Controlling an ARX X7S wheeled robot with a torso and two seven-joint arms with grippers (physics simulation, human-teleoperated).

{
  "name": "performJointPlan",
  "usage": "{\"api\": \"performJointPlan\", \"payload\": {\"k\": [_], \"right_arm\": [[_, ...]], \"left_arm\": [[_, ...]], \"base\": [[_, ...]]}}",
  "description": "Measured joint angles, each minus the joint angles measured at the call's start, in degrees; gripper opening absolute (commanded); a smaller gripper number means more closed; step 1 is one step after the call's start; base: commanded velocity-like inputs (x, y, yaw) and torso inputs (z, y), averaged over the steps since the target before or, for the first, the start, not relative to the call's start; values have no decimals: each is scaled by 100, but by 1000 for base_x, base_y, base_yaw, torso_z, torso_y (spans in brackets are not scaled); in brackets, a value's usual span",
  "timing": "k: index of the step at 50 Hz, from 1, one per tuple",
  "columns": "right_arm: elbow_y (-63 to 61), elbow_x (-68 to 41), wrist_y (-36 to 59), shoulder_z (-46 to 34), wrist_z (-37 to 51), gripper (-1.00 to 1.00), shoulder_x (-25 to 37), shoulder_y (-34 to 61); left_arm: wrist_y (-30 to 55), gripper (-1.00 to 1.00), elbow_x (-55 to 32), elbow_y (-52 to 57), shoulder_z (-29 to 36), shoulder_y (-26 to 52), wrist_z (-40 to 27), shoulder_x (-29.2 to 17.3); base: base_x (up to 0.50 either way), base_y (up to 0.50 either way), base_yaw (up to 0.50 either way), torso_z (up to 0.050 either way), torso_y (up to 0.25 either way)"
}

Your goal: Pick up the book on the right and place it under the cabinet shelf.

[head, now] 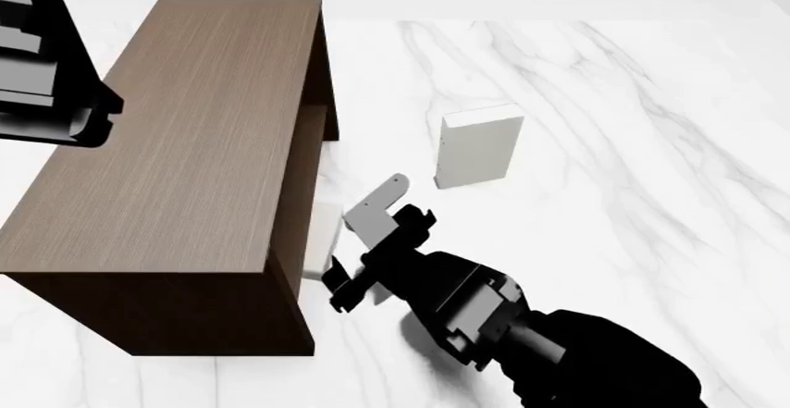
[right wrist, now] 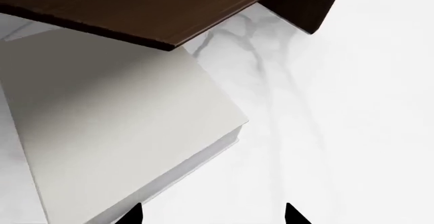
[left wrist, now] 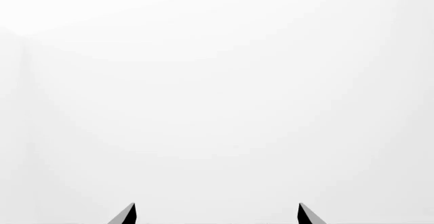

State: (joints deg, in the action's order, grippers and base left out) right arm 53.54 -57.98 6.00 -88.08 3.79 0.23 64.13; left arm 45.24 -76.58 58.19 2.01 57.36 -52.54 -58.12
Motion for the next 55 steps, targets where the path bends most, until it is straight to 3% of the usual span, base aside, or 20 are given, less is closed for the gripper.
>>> {"api": "performJointPlan", "payload": {"k": [22,55], "right_arm": [[15,-122,-244,-68,-399,100,1,44],[136,66,-158,14,-147,100,-23,199]], "left_arm": [[-159,100,152,-9,-105,-332,64,-151],[-459,100,29,44,-459,-742,-11,-573]], "base": [[0,0,0,0,0],[0,0,0,0,0]]}}
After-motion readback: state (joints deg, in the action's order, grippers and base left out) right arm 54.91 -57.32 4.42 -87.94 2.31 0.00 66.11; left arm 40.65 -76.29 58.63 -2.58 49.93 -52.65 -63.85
